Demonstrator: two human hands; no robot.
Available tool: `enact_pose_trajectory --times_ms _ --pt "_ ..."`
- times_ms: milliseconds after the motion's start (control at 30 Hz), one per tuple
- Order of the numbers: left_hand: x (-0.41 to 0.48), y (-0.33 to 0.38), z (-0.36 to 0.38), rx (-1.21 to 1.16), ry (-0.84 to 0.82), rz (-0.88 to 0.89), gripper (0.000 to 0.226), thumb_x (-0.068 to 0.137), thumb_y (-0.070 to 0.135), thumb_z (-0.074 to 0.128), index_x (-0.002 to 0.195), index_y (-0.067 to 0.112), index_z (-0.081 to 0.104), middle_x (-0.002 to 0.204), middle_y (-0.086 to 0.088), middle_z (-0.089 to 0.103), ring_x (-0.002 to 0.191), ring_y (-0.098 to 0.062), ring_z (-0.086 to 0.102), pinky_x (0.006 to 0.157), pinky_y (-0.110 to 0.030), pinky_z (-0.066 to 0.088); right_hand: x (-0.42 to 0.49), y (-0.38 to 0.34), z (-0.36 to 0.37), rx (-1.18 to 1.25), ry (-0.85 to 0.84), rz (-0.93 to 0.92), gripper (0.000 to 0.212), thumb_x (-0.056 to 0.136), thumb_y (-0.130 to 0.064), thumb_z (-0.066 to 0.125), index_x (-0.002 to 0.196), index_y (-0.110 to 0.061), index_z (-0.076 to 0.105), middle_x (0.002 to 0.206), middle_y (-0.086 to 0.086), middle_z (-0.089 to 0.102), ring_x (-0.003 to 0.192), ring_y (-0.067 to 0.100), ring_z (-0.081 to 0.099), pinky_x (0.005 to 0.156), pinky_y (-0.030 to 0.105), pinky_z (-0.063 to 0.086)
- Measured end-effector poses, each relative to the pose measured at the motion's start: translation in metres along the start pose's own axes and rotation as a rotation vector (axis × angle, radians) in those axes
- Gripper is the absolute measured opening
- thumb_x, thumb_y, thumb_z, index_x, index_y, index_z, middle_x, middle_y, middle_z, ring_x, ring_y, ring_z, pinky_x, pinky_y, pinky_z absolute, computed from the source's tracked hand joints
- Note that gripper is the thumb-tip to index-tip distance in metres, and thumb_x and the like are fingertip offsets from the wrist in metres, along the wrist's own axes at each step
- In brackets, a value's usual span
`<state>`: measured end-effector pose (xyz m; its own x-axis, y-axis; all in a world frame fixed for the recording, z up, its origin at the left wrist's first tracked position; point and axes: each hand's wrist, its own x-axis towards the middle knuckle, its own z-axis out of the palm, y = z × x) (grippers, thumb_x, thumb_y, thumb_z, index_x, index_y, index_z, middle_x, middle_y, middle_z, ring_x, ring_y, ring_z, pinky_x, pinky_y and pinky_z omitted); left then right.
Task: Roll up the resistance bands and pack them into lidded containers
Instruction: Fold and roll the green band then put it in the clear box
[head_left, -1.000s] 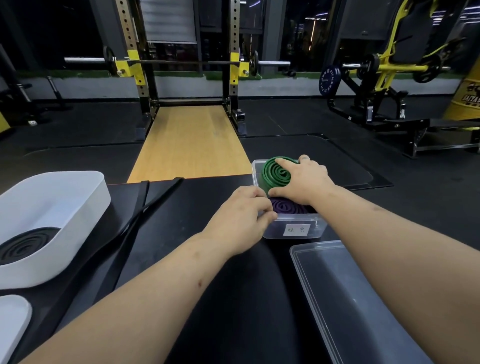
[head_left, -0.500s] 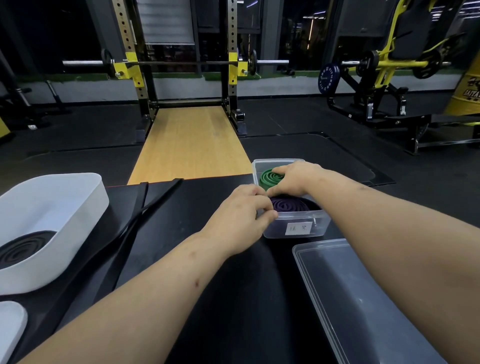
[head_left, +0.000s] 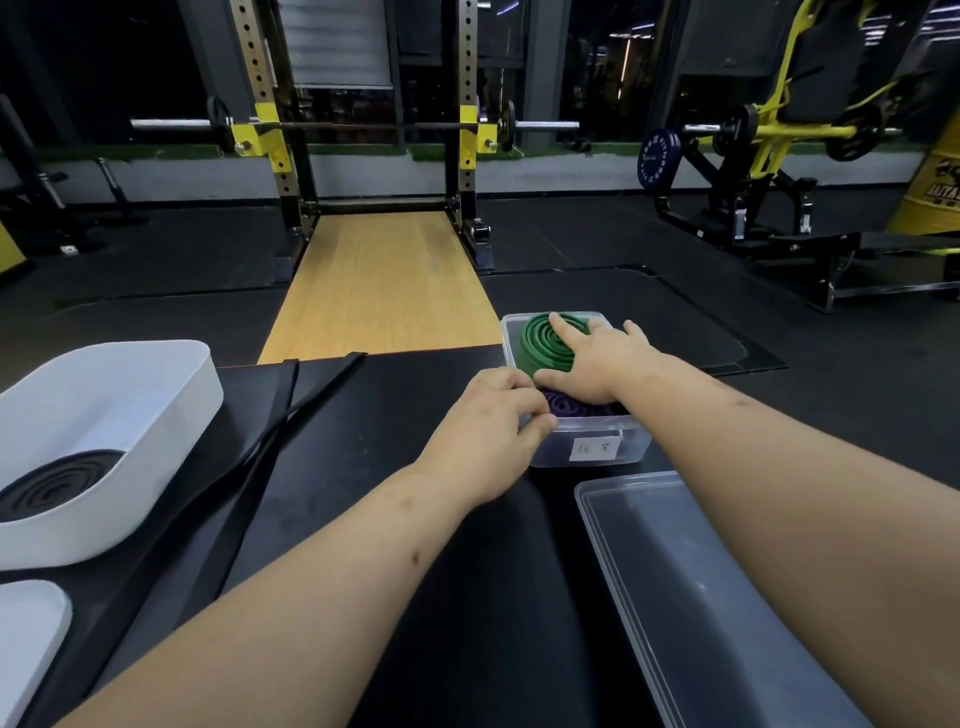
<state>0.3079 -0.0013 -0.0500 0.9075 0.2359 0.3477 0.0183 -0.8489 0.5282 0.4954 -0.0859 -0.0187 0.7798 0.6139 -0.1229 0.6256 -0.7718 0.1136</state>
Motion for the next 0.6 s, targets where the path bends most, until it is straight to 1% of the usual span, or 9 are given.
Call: enact_pose_trajectory --times_ms 67,167,233,300,367,467,500,533,600 --pt "0.001 0.007 0.004 0.004 0.015 0.005 0.02 0.101 0.036 0.059 0.099 0.021 0.073 0.116 0.014 0.051 0.121 -0.006 0.04 0.102 -0.018 0.03 0.001 0.005 -0.002 -0.016 0.02 -0.02 0.09 0.092 -0.081 0.029 0.163 -0.039 -0.006 0.17 0.013 0.019 0.156 0.031 0.021 0.127 0.055 0.005" --pt "0.003 0.012 0.007 0.014 0.023 0.011 0.02 0.101 0.036 0.06 0.099 0.021 0.074 0.116 0.013 0.052 0.123 -0.009 0.04 0.102 -0.017 0.028 0.001 0.007 -0.007 0.026 -0.021 -0.021 0.09 0.092 -0.08 0.033 0.163 -0.04 -0.004 0.169 0.011 0.023 0.153 0.032 0.029 0.127 0.057 0.005" --pt "0.003 0.012 0.007 0.023 0.024 0.015 0.021 0.101 0.036 0.06 0.099 0.021 0.074 0.116 0.012 0.053 0.124 -0.01 0.04 0.102 -0.016 0.027 0.001 0.004 -0.012 0.074 -0.007 -0.013 0.095 0.086 -0.085 0.037 0.163 -0.041 0.004 0.167 0.01 0.027 0.15 0.033 0.034 0.125 0.057 0.012" --pt "0.003 0.011 0.008 0.03 0.038 0.02 0.021 0.101 0.036 0.06 0.099 0.021 0.074 0.115 0.012 0.053 0.124 -0.01 0.04 0.102 -0.016 0.027 0.005 0.002 -0.014 0.101 0.034 -0.006 0.099 0.079 -0.09 0.042 0.161 -0.042 0.014 0.166 0.008 0.03 0.147 0.034 0.035 0.119 0.055 0.023" --pt "0.003 0.009 0.011 0.028 0.054 0.024 0.021 0.101 0.036 0.06 0.099 0.021 0.073 0.115 0.012 0.053 0.124 -0.01 0.04 0.102 -0.017 0.028 0.01 0.002 -0.012 0.092 0.072 -0.02 0.098 0.076 -0.091 0.046 0.157 -0.041 0.024 0.162 0.004 0.037 0.143 0.032 0.039 0.115 0.054 0.027" --pt "0.003 0.007 0.012 0.045 0.06 0.037 0.023 0.101 0.037 0.059 0.101 0.019 0.073 0.117 0.01 0.054 0.125 -0.011 0.04 0.105 -0.02 0.032 0.018 0.001 -0.009 0.126 0.097 -0.079 0.089 0.074 -0.084 0.051 0.147 -0.035 0.038 0.144 0.004 0.053 0.133 0.03 0.05 0.121 0.057 0.016" --pt "0.004 0.007 0.012 0.053 0.06 0.039 0.023 0.102 0.037 0.059 0.102 0.019 0.074 0.118 0.01 0.054 0.125 -0.011 0.039 0.105 -0.021 0.032 0.019 0.001 -0.009 0.144 0.087 -0.095 0.089 0.07 -0.082 0.051 0.144 -0.035 0.04 0.138 0.005 0.056 0.129 0.03 0.053 0.123 0.057 0.016" --pt "0.004 0.007 0.012 0.055 0.057 0.04 0.024 0.102 0.037 0.058 0.103 0.019 0.074 0.119 0.009 0.054 0.125 -0.011 0.039 0.105 -0.02 0.032 0.021 0.001 -0.008 0.161 0.077 -0.102 0.089 0.066 -0.082 0.051 0.142 -0.036 0.042 0.133 0.004 0.058 0.124 0.03 0.054 0.122 0.055 0.022" --pt "0.004 0.007 0.012 0.052 0.057 0.039 0.025 0.102 0.038 0.058 0.103 0.019 0.074 0.119 0.009 0.054 0.126 -0.011 0.039 0.105 -0.02 0.032 0.024 0.001 -0.009 0.192 0.065 -0.1 0.09 0.059 -0.083 0.05 0.14 -0.043 0.044 0.127 0.001 0.06 0.116 0.03 0.055 0.107 0.049 0.042"
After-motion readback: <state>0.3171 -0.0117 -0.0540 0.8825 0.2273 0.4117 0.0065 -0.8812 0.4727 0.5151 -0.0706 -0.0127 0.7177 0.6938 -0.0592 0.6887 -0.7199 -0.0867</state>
